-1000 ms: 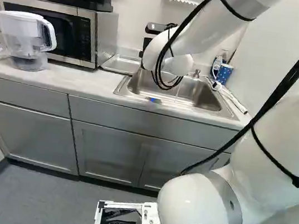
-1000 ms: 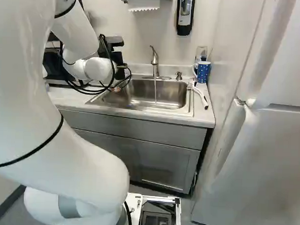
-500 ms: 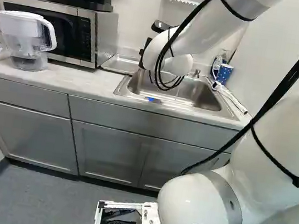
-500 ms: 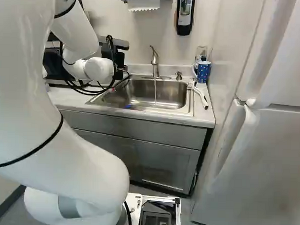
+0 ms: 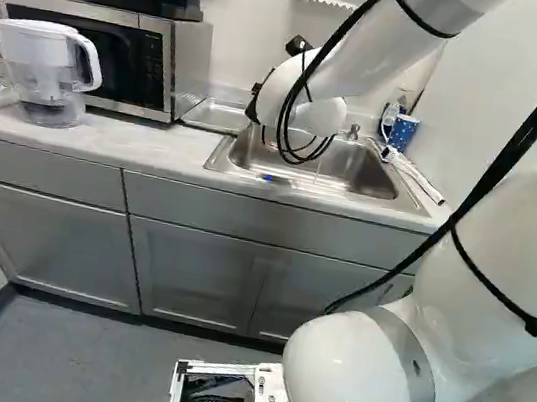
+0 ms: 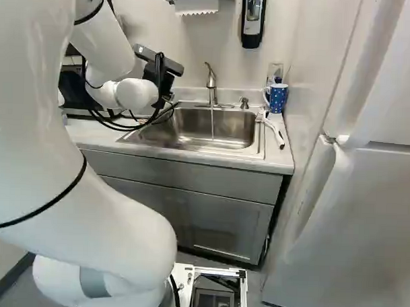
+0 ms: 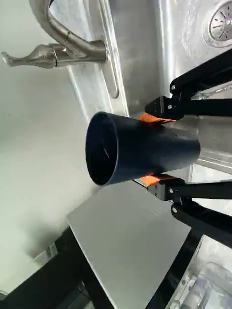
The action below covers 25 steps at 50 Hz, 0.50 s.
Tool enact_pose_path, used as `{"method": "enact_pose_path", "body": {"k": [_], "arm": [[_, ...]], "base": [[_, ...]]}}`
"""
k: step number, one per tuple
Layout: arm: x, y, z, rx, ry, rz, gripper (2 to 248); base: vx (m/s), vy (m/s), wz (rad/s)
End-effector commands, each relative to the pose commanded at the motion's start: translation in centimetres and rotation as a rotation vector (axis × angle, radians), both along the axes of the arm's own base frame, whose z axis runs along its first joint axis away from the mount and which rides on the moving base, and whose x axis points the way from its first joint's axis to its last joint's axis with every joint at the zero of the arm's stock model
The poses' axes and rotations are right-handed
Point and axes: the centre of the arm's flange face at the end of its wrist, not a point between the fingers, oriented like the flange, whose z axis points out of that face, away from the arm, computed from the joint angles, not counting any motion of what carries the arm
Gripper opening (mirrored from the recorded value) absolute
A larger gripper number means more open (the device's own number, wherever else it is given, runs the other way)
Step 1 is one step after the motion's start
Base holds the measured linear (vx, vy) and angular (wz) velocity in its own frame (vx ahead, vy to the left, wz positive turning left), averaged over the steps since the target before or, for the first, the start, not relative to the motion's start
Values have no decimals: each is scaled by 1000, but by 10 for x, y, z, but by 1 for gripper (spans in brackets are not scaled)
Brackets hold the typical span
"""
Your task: Rinse the cup and place it in the tray
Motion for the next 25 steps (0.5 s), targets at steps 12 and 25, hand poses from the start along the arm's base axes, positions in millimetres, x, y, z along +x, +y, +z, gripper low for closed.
{"method": "enact_pose_path", "body": {"k": [12, 25], "arm": [[0, 0, 0, 103, 23, -22, 122], [0, 0, 0, 231, 52, -50, 122]], "base": [[0, 0, 0], [0, 0, 0]]}}
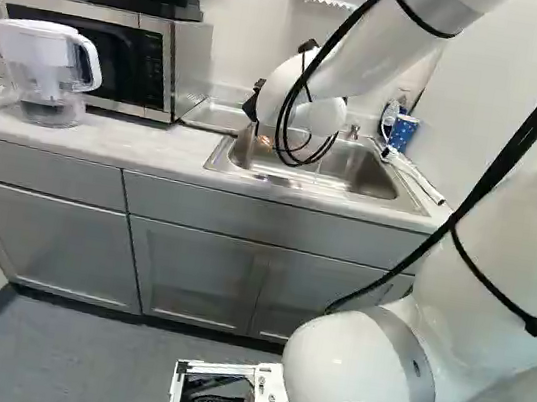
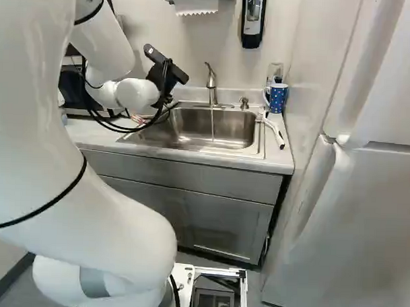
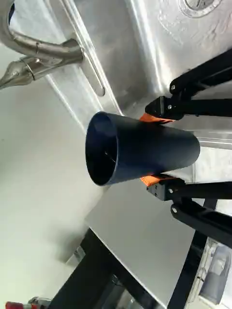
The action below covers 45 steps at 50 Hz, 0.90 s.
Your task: Rinse the cup and place it in the tray
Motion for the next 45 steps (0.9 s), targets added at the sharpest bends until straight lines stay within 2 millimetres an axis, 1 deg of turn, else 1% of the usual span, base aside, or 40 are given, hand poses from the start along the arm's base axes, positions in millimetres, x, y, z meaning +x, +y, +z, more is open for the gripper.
{"method": "enact_pose_path", "body": {"k": [45], "arm": [[0, 0, 0, 454, 101, -98, 122]], "base": [[0, 0, 0]]}}
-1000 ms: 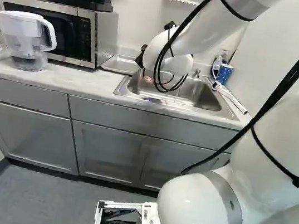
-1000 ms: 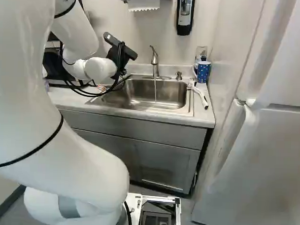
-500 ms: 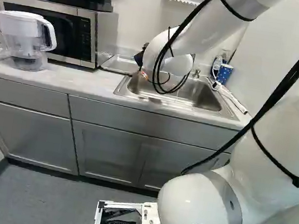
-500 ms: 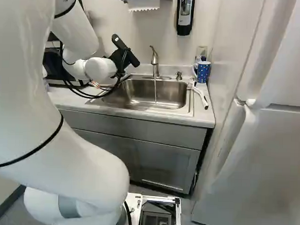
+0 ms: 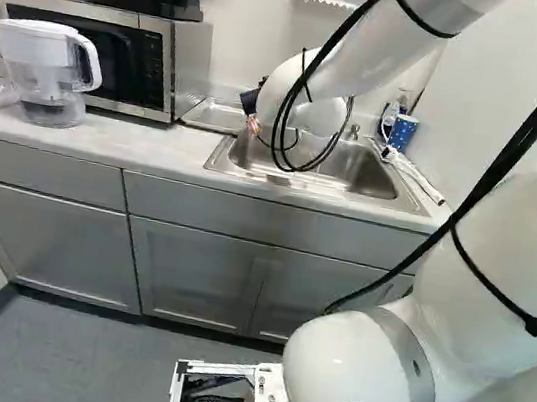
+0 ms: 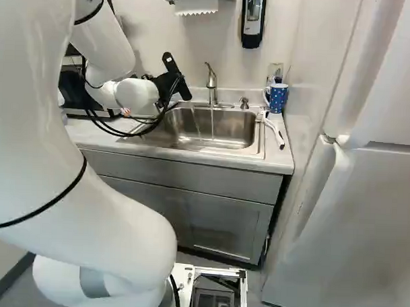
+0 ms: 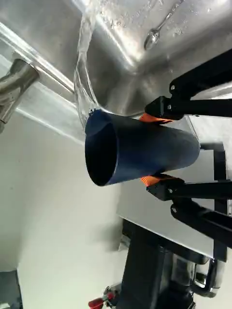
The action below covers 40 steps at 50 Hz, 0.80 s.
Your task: Rinse the cup and place it in the tray
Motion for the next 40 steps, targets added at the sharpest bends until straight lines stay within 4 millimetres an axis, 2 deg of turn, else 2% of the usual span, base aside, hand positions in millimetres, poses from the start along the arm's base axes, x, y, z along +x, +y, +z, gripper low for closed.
{"method": "enact_pose_path", "body": {"k": [40], "arm": [[0, 0, 0, 399, 89, -86, 122]], "base": [[0, 0, 0]]}}
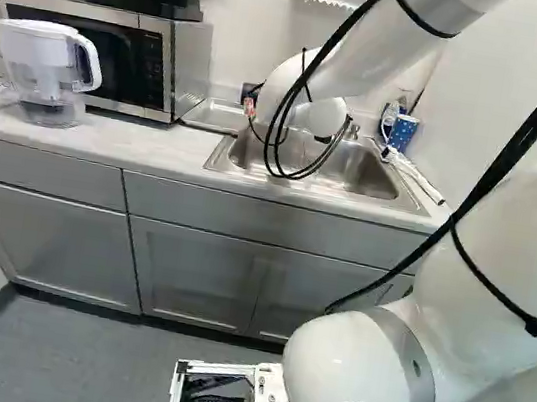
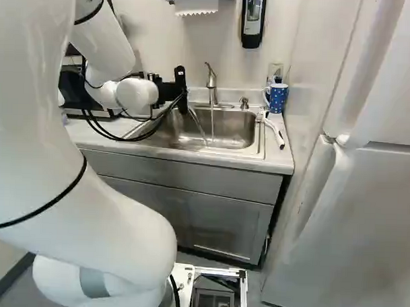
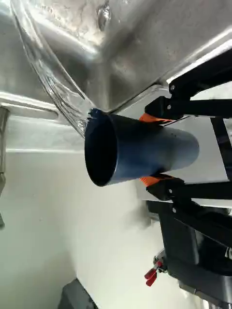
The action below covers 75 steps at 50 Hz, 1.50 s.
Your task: Rinse the cup and place it in the tray
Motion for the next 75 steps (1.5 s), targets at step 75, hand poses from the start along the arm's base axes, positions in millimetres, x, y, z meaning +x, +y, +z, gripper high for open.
{"method": "enact_pose_path", "body": {"k": [75], "arm": [[0, 0, 0, 462, 103, -100, 122]], "base": [[0, 0, 0]]}}
